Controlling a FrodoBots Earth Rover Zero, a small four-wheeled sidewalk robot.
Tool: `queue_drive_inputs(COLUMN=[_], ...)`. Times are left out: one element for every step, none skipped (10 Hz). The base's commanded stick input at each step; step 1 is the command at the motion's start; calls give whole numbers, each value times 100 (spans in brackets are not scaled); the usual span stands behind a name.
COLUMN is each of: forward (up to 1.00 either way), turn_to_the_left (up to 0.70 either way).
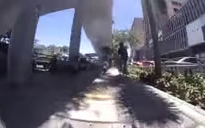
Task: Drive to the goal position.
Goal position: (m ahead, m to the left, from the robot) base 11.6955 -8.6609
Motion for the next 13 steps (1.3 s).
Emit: queue_drive_inputs(forward=[45,45,45,45,45,20,0,0,0,0,0,0,0], turn_to_the_left=[0,0,0,0,0,0,0,0,0,0,0,0,0])
